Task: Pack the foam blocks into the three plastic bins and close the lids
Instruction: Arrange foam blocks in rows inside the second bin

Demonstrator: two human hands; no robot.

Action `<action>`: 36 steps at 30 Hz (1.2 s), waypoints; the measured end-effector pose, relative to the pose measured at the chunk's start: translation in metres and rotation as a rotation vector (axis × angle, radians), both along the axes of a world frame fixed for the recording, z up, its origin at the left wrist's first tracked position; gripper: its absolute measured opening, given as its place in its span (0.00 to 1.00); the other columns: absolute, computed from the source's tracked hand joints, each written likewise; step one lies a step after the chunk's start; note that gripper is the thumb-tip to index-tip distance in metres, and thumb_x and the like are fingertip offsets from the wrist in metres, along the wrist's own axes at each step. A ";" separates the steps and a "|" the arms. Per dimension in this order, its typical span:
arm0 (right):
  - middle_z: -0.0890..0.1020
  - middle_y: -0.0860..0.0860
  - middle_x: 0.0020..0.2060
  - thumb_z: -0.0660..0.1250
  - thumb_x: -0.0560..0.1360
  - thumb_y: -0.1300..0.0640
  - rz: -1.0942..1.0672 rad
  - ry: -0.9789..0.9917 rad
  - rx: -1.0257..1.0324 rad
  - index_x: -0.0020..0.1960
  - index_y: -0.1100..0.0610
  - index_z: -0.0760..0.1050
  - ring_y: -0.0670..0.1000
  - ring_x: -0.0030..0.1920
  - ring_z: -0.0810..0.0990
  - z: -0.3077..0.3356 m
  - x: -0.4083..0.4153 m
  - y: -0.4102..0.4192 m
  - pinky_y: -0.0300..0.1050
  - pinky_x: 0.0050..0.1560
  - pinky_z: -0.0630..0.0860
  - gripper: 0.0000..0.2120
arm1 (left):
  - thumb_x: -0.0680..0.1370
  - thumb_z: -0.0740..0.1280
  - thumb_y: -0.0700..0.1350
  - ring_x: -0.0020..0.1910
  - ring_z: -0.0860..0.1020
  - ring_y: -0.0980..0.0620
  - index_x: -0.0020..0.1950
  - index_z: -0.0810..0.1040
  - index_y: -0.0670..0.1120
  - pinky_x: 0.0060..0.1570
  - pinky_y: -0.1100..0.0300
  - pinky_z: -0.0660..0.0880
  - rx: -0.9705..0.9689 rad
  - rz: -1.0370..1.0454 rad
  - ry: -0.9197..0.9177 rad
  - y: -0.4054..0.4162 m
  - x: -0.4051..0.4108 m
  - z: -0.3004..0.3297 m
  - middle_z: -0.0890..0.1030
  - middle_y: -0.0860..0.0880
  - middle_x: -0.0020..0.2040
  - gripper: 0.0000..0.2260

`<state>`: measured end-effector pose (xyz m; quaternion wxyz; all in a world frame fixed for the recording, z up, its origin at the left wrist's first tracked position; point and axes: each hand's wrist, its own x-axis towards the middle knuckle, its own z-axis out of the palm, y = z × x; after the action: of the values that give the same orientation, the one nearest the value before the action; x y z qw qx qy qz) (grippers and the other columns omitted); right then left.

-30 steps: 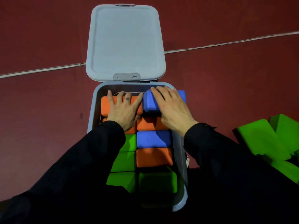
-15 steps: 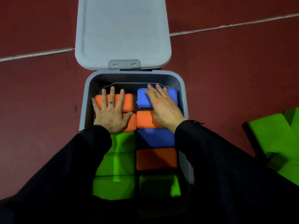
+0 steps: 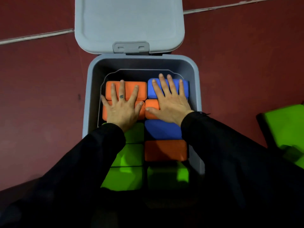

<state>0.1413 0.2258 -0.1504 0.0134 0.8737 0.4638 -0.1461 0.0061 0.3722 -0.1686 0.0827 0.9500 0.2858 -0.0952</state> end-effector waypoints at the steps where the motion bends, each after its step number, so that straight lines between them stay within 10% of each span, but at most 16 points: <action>1: 0.43 0.58 0.82 0.53 0.76 0.29 -0.038 -0.009 0.018 0.83 0.54 0.46 0.62 0.82 0.42 0.005 -0.006 -0.003 0.70 0.78 0.42 0.45 | 0.81 0.52 0.65 0.80 0.44 0.36 0.81 0.52 0.57 0.70 0.23 0.48 -0.036 0.041 -0.012 -0.006 -0.004 0.002 0.49 0.43 0.82 0.30; 10: 0.40 0.55 0.83 0.61 0.78 0.35 -0.105 0.339 -0.172 0.84 0.52 0.42 0.58 0.82 0.40 0.033 0.005 -0.003 0.63 0.80 0.44 0.45 | 0.77 0.53 0.71 0.81 0.45 0.41 0.82 0.50 0.51 0.74 0.32 0.49 -0.124 -0.071 0.139 0.011 -0.012 0.028 0.48 0.41 0.82 0.39; 15: 0.62 0.58 0.79 0.62 0.80 0.48 -0.078 0.348 -0.086 0.78 0.55 0.64 0.60 0.78 0.60 0.067 -0.035 -0.053 0.56 0.76 0.62 0.28 | 0.76 0.51 0.72 0.81 0.46 0.40 0.82 0.48 0.54 0.76 0.35 0.49 -0.206 -0.114 0.142 -0.024 -0.077 0.043 0.47 0.40 0.82 0.39; 21: 0.49 0.58 0.82 0.64 0.79 0.41 0.118 0.196 -0.174 0.81 0.46 0.55 0.61 0.81 0.50 0.055 -0.092 -0.126 0.62 0.79 0.53 0.35 | 0.67 0.48 0.82 0.78 0.30 0.42 0.76 0.29 0.66 0.74 0.30 0.43 -0.167 -0.273 0.392 -0.057 -0.163 0.042 0.31 0.49 0.80 0.47; 25: 0.37 0.56 0.82 0.72 0.75 0.55 0.294 0.166 -0.267 0.82 0.43 0.41 0.62 0.82 0.40 0.044 -0.117 -0.153 0.74 0.75 0.53 0.49 | 0.72 0.54 0.77 0.67 0.17 0.41 0.70 0.21 0.68 0.72 0.27 0.47 -0.166 -0.416 0.532 -0.066 -0.174 0.033 0.16 0.51 0.69 0.45; 29: 0.35 0.58 0.80 0.69 0.66 0.26 0.354 0.053 -0.355 0.80 0.45 0.31 0.67 0.80 0.38 0.022 -0.133 -0.161 0.80 0.71 0.50 0.62 | 0.73 0.51 0.77 0.70 0.18 0.41 0.73 0.23 0.66 0.72 0.27 0.47 -0.080 -0.404 0.477 -0.077 -0.190 0.022 0.17 0.50 0.72 0.43; 36: 0.56 0.55 0.82 0.71 0.74 0.39 0.489 -0.044 -0.007 0.83 0.49 0.52 0.67 0.80 0.54 0.007 -0.124 -0.184 0.73 0.75 0.56 0.46 | 0.74 0.49 0.77 0.73 0.22 0.41 0.76 0.28 0.65 0.72 0.26 0.46 -0.045 -0.402 0.379 -0.080 -0.209 0.017 0.19 0.53 0.74 0.41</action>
<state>0.0171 0.0416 -0.1435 0.0613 0.7385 0.6605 -0.1210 -0.2033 0.2925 -0.1520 0.0283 0.9508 0.0995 -0.2920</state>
